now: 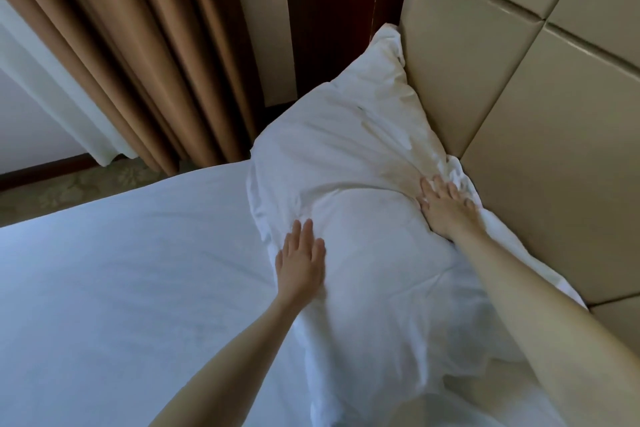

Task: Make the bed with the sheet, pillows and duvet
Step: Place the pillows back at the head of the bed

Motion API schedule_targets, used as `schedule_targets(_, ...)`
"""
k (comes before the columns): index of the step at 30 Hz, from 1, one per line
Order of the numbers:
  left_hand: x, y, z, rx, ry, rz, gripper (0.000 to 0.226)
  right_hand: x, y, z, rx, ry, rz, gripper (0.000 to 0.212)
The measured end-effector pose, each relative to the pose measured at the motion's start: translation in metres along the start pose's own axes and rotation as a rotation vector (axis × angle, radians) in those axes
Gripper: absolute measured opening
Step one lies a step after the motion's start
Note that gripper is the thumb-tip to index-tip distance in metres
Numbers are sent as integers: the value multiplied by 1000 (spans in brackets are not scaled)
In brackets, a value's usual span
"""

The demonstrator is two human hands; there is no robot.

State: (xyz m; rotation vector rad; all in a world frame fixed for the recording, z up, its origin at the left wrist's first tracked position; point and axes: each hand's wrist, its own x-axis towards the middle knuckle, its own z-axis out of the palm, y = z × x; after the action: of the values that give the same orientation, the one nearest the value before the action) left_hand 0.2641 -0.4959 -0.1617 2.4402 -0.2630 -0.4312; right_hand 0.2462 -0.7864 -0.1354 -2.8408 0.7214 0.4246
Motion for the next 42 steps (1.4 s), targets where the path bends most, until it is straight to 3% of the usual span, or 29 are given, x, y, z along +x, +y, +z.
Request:
schedule_targets(3,-20,-1,2,-194,134,-207,61,-25,6,2,150,57,-23,49)
schedule_targets(6,-21,7,-3,-605,170,-487,81,-52,10,-3,368,119,-46,52)
schedule_targets(9,-3,7,-18,-900,116,-622,91,-78,2,-1,528,-24,-66,69)
schedule_targets(11,9,4,-33,-969,40,-593,77,-93,-6,5,407,-156,-86,84)
schedule_targets(13,15,8,-42,-926,58,-413,41,-100,-8,9,344,-166,-69,85)
schedule_targets(15,3,26,-46,-856,204,-265,14,-102,-7,8,446,-97,-49,77)
schedule_targets(17,-15,32,-39,-842,360,-167,24,-104,-3,9,579,0,-25,66)
schedule_targets(19,-30,23,-31,-837,386,-117,26,-108,0,16,540,38,-5,57)
schedule_targets(24,-6,-27,-24,-624,265,-420,32,-110,-14,24,313,-22,-33,54)
schedule_targets(28,-9,-24,-25,-782,137,-390,45,-102,-10,14,222,71,31,50)
schedule_targets(30,-25,-21,-18,-880,90,-385,60,-96,5,13,217,136,210,61)
schedule_targets(32,-40,-20,-10,-911,79,-424,67,-93,16,12,281,61,382,81)
schedule_targets(34,-44,-15,-8,-847,65,-385,62,-93,21,11,274,-47,402,88)
schedule_targets(38,-16,9,-32,-751,82,-254,33,-88,24,1,262,-151,264,55)
schedule_targets(40,-1,7,-52,-662,73,-243,44,-93,23,-3,300,-99,230,30)
schedule_targets(42,-1,-12,-57,-535,17,-295,62,-103,22,-7,277,73,226,18)
